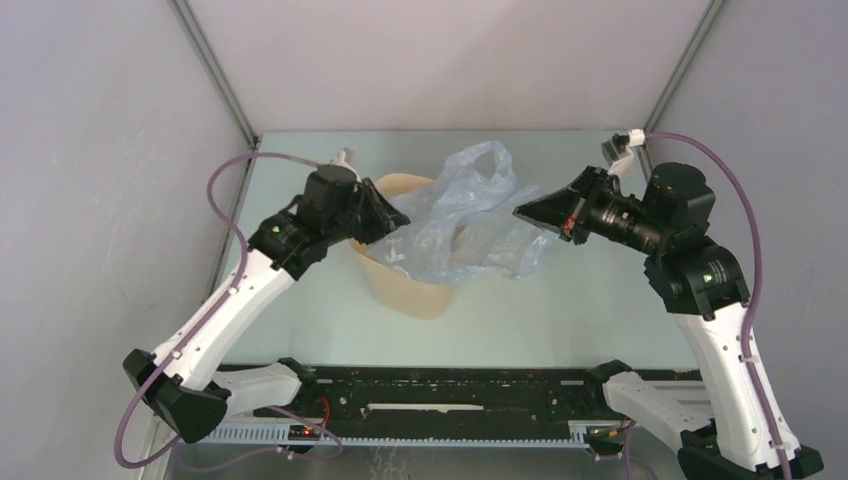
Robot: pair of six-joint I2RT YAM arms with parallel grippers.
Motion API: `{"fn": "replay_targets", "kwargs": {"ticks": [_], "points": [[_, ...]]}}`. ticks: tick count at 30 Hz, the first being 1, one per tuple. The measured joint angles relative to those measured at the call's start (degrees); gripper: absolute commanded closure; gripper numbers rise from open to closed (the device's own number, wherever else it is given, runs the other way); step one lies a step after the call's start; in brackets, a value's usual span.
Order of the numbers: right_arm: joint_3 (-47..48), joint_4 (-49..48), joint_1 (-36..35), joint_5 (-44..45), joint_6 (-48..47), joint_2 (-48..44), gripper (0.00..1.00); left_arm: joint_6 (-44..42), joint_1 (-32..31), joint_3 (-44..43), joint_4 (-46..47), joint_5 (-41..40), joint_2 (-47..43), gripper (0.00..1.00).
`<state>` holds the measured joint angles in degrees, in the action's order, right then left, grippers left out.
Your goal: Put the trash bags into the trash bin
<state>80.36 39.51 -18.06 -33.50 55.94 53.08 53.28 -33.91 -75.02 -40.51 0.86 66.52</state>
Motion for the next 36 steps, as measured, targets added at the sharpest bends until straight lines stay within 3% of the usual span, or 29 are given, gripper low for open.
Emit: {"fn": "replay_targets", "kwargs": {"ticks": [4,7,15,20,25,33,36], "points": [[0.5,-3.3,-6.9,2.5,1.1,3.2,1.00,3.9,0.0,9.7,2.6,-2.3,-1.1,0.73],[3.2,-5.1,-11.6,4.8,1.2,7.9,1.00,3.8,0.3,12.2,3.2,-4.6,-1.2,0.70],[9.5,-8.6,-15.5,7.7,1.0,20.4,1.00,0.4,0.5,12.6,4.3,-5.7,-3.7,0.39],[10.3,-8.9,-14.1,8.2,0.8,20.9,1.00,-4.2,0.8,5.4,1.0,-3.3,-7.3,0.15],[10.3,-8.9,-13.0,8.3,0.9,19.9,1.00,-9.2,2.9,-3.8,-2.1,-2.4,-12.1,0.01],[10.3,-9.0,-14.2,8.6,1.2,19.4,1.00,-13.9,14.0,-6.2,-9.8,-5.1,-13.9,0.01],[10.3,-9.0,-14.7,8.8,1.2,19.4,1.00,-13.6,16.7,-1.9,-9.4,-2.9,-12.0,0.13]]}}
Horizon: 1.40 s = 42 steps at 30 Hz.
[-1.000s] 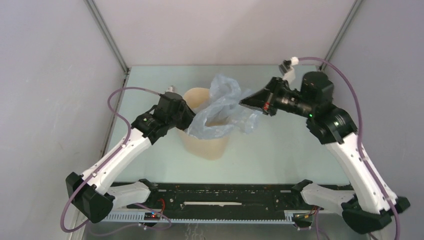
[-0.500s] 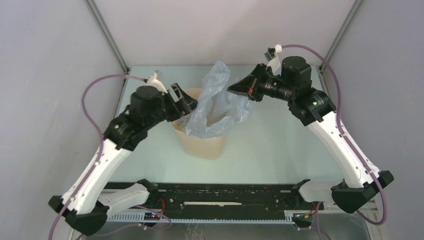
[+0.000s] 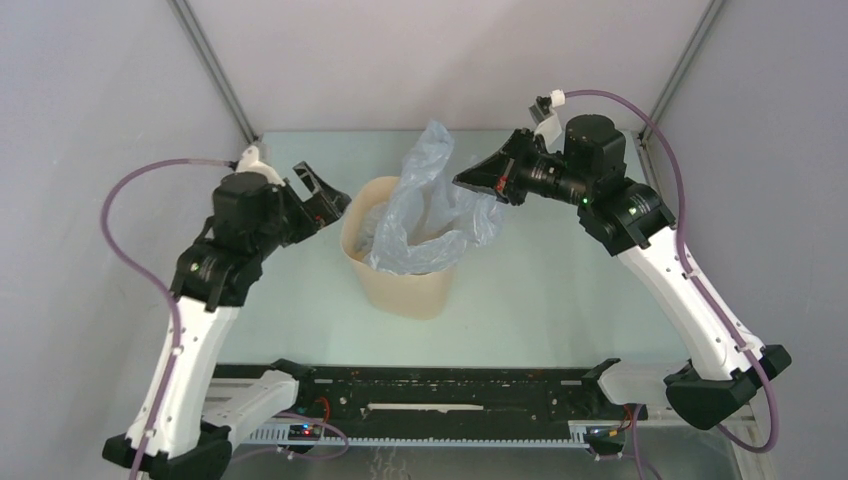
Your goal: Put the trash bags into the trash bin
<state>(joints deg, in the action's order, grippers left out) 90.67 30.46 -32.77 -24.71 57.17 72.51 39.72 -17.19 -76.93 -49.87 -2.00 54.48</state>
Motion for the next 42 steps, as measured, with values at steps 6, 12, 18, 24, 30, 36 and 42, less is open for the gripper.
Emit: {"fn": "replay_targets", "kwargs": {"ticks": [6,12,18,24,30,36,42], "points": [[-0.1,0.0,-0.1,0.2,0.0,-0.1,1.00,5.4,0.9,14.8,6.2,8.3,2.2,0.36],[-0.2,-0.8,0.1,0.0,0.7,-0.2,1.00,15.7,-4.9,27.4,16.5,9.5,-3.6,0.44],[-0.1,-3.6,-0.4,-1.4,2.5,1.3,1.00,26.4,-14.4,33.0,24.7,8.8,-5.6,0.37],[-0.8,-4.6,-1.3,-2.9,3.8,2.4,1.00,24.7,-15.2,28.5,21.2,6.0,-6.9,0.15],[-5.8,-5.0,0.0,-4.1,3.8,-1.0,1.00,17.5,-15.1,18.4,17.3,5.5,-8.9,0.01],[-9.3,-4.5,2.6,-6.6,3.7,-4.6,1.00,8.2,-15.7,3.8,16.4,10.2,-4.3,0.00],[-9.3,-4.5,3.6,-10.2,3.4,-6.1,1.00,1.3,-18.8,-12.5,17.2,13.2,7.3,0.00]]}}
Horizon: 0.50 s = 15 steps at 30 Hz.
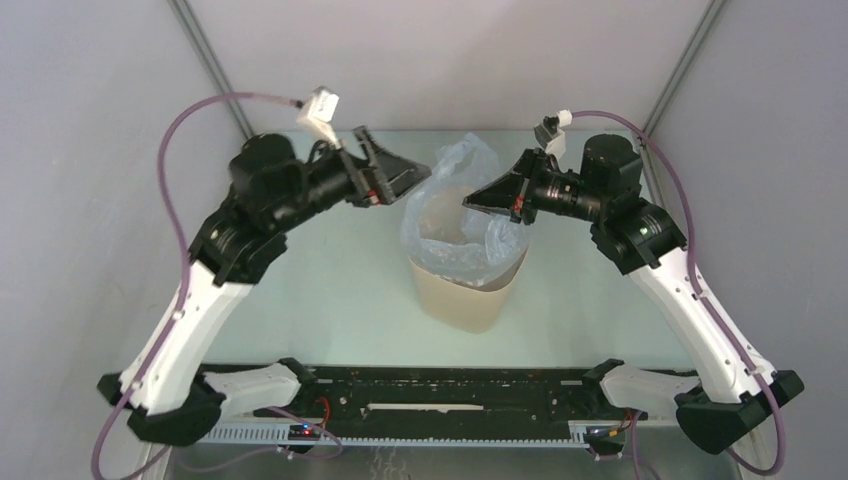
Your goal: Put the trash bags into the trash bin
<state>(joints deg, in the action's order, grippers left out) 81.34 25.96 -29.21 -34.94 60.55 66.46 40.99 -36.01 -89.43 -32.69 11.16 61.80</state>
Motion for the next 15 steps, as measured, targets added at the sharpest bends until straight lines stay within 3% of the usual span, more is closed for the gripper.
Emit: {"fn": "replay_targets", "kwargs": {"ticks": [9,12,15], "points": [[-3.8,2.2,4.2,-3.3,-0.2,-5.6,1.00,-11.1,-6.6,-22.2,-13.9,-4.4,23.8,0.00],[-5.0,3.1,5.6,-4.3,-0.4,-7.0,1.00,-12.3,-6.7,-25.8,-18.5,-6.6,29.0,0.10],[-5.9,4.0,6.5,-5.1,-0.7,-8.1,1.00,-12.9,-6.7,-26.7,-21.1,-9.5,31.1,0.29]]}}
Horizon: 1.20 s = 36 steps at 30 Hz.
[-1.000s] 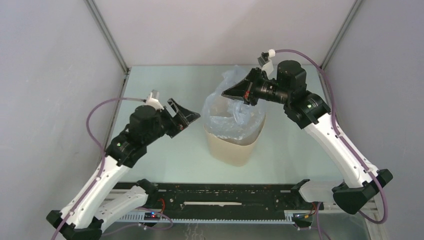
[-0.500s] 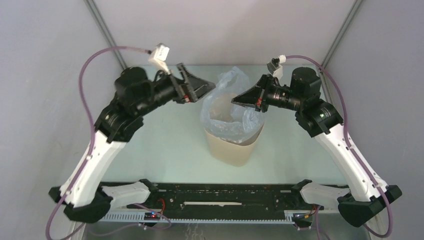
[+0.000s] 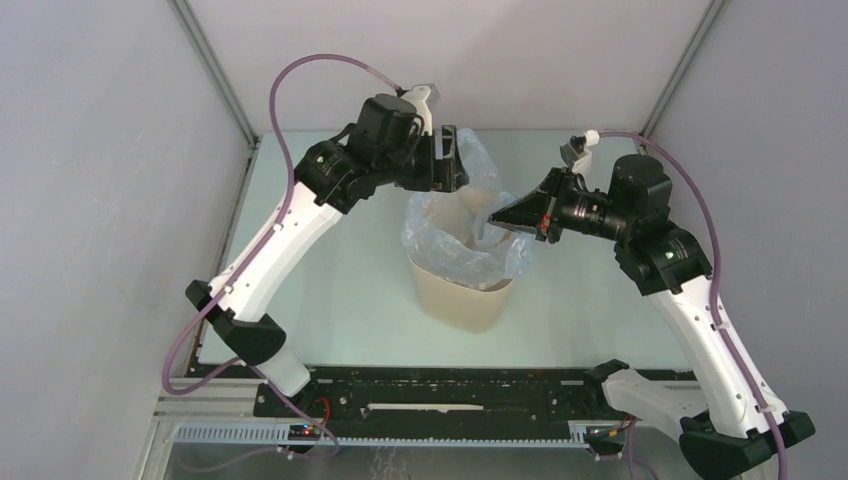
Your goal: Put the trash bags into the trash bin
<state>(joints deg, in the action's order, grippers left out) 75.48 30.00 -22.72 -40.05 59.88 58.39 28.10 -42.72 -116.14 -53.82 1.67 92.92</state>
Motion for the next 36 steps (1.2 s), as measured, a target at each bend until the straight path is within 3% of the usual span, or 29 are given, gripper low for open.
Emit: {"fn": "replay_targets", "kwargs": {"ticks": [2,4,14,19,24,27,34,36], "points": [[-0.9,0.5,0.5,-0.6,-0.2,-1.0,1.00,-0.2,0.0,0.0,-0.8,-1.8,0.1,0.38],[-2.3,1.1,1.1,-1.2,-0.4,-2.2,1.00,-0.6,0.0,0.0,-0.9,-4.2,-0.1,0.36],[-3.8,5.0,4.0,-3.1,-1.9,-4.6,1.00,1.5,0.0,3.0,0.9,-11.1,-7.8,0.01],[-3.8,6.0,4.4,-4.2,-3.0,-5.6,1.00,1.2,0.1,10.1,10.1,-13.4,-15.5,0.00],[-3.8,8.2,4.8,-4.7,-4.6,-6.8,1.00,-0.2,0.1,9.9,15.3,-8.8,-10.8,0.02],[-3.8,9.0,5.0,-5.0,-5.2,-7.1,1.00,-0.7,0.1,8.3,14.8,-6.1,-4.1,0.16],[-3.8,12.1,5.4,-4.7,-7.1,-8.0,1.00,-0.8,0.8,7.2,8.9,-6.4,0.7,0.85],[-3.8,13.2,5.5,-4.1,-8.0,-8.5,1.00,-0.2,1.6,5.9,7.5,-7.1,0.5,0.98]]}}
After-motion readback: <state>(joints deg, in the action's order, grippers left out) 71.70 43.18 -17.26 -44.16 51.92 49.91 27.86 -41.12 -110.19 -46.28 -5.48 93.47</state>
